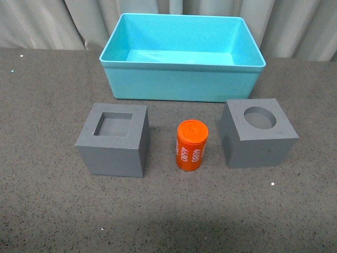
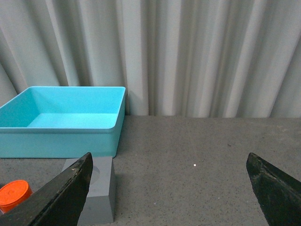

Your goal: Place gray and orange parts in blue box

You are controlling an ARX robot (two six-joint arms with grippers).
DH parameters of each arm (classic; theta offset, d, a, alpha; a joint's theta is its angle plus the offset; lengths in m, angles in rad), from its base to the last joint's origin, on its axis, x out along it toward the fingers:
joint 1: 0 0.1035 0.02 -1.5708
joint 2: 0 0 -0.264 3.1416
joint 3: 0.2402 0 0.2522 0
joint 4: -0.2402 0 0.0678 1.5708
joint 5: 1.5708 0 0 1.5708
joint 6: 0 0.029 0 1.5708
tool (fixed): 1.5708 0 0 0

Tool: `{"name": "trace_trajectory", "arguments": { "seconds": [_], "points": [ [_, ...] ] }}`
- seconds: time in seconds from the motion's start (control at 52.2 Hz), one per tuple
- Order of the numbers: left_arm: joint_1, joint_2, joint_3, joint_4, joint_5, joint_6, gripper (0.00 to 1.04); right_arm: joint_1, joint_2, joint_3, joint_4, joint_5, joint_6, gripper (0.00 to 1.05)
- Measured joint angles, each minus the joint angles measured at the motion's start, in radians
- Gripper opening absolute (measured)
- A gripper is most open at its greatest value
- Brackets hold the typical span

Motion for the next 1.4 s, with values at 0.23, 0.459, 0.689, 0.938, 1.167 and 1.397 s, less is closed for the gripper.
{"name": "trace_trajectory", "arguments": {
  "seconds": [0.23,0.459,0.689,0.938,1.167,1.397],
  "points": [
    [0.0,0.0,0.0,0.0,0.0,0.0,0.98,0.0,0.0,0.0,0.0,0.0,0.0,0.95],
    [0.0,0.0,0.0,0.0,0.0,0.0,0.98,0.0,0.0,0.0,0.0,0.0,0.0,0.95],
    [0.0,0.0,0.0,0.0,0.001,0.0,0.98,0.075,0.277,0.033,0.167,0.064,-0.261,0.95],
    [0.0,0.0,0.0,0.0,0.001,0.0,0.98,0.105,0.901,0.201,0.451,0.043,-0.227,0.95],
    [0.0,0.0,0.0,0.0,0.001,0.0,0.98,0.129,1.373,0.435,0.33,-0.021,-0.114,0.95],
    [0.0,0.0,0.0,0.0,0.001,0.0,0.98,0.164,1.615,0.612,0.255,-0.014,-0.038,0.95]
  ]
}}
